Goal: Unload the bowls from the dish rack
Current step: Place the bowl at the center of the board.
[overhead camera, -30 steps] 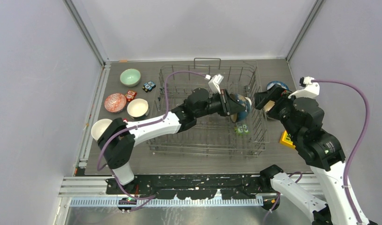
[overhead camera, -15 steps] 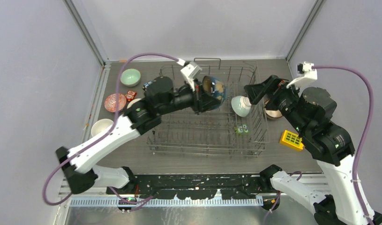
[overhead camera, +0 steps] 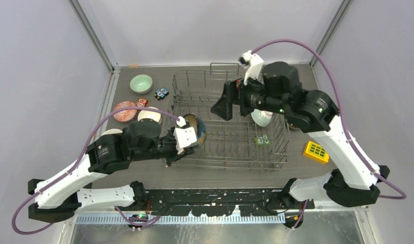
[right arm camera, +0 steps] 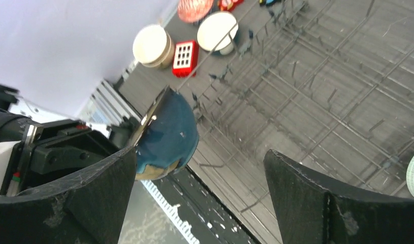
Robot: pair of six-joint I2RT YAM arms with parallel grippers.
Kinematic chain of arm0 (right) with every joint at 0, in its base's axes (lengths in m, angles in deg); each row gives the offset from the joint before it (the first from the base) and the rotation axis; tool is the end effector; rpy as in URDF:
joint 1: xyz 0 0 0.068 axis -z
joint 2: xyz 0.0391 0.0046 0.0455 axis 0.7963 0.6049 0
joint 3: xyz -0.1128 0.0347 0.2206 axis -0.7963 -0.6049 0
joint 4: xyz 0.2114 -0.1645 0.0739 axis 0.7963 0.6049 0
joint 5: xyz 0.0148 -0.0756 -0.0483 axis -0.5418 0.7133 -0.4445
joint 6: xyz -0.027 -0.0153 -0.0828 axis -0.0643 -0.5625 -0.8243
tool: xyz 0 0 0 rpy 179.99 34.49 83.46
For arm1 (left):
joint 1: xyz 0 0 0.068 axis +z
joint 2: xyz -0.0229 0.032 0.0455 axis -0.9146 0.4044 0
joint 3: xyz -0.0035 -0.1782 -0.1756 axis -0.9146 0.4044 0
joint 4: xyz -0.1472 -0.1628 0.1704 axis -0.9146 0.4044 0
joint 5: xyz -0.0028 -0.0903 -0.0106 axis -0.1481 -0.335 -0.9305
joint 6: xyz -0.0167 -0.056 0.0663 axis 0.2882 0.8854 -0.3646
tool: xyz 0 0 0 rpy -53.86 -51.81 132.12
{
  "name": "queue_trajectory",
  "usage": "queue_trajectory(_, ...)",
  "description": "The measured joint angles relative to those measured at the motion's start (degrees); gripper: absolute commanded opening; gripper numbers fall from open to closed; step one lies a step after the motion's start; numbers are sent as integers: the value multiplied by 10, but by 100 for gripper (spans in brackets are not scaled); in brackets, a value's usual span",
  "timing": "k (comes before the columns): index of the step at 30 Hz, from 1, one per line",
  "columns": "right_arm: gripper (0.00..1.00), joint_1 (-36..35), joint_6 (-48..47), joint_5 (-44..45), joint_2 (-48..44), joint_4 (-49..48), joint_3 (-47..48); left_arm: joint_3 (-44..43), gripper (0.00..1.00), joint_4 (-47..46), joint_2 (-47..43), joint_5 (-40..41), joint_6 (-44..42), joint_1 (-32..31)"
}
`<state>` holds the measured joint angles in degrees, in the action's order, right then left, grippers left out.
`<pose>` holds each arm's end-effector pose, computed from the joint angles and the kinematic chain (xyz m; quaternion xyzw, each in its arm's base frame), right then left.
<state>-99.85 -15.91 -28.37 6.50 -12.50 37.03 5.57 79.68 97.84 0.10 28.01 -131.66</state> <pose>0.1838 0.2083 0.4851 -0.2014 0.7965 0.3554 0.4458 0.0849 -0.2042 0.4003 0.5147 0.6649 -0.2997 0.4507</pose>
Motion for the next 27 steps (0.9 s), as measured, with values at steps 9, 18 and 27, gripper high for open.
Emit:
queue_trajectory(9,96,-41,-18,25,58,101,42,0,0,98,42,113,-134,-89)
queue_trajectory(18,94,-61,-21,17,77,123,45,0,0,123,47,151,-241,-128)
queue_trajectory(27,89,-94,-26,47,130,143,49,-4,0,160,88,161,-319,-144)
